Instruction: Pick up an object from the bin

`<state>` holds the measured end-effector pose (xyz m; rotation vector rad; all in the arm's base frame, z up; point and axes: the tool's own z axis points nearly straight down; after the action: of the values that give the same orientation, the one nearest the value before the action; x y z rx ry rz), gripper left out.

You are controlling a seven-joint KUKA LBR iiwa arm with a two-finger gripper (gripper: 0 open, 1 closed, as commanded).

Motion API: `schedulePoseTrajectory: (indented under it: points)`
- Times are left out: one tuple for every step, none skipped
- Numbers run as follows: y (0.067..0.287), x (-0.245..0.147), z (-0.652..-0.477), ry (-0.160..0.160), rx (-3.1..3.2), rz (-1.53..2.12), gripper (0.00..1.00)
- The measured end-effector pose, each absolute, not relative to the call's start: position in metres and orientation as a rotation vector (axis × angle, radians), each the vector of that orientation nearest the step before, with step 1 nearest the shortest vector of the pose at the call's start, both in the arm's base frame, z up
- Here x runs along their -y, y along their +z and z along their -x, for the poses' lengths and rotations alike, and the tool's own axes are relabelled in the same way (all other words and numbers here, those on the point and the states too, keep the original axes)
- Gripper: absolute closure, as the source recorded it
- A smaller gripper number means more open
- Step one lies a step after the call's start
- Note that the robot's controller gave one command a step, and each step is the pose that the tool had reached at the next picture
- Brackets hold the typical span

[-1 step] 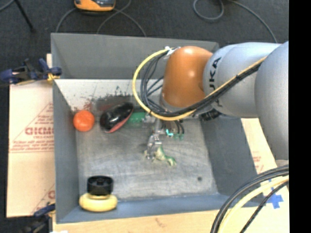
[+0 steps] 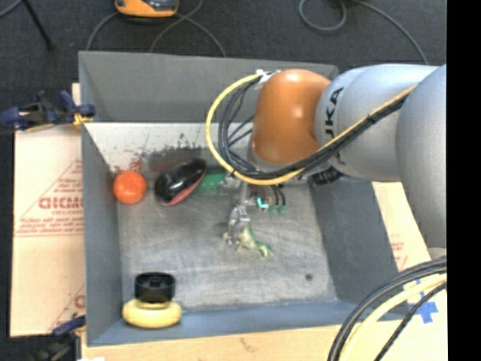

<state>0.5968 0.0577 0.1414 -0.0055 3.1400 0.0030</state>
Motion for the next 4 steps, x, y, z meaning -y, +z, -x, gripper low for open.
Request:
schedulePoseTrajectory:
  points:
    - [0.11,-0.028,-0.591,0.001,-3.13,0.118,0.0]
    - [0.08,0.015,-0.59,0.004,-3.118,0.256,0.0]
    - [0.079,0.034,-0.575,0.008,-3.107,0.07,1.0]
    - [0.079,0.034,-0.575,0.008,-3.107,0.069,1.0]
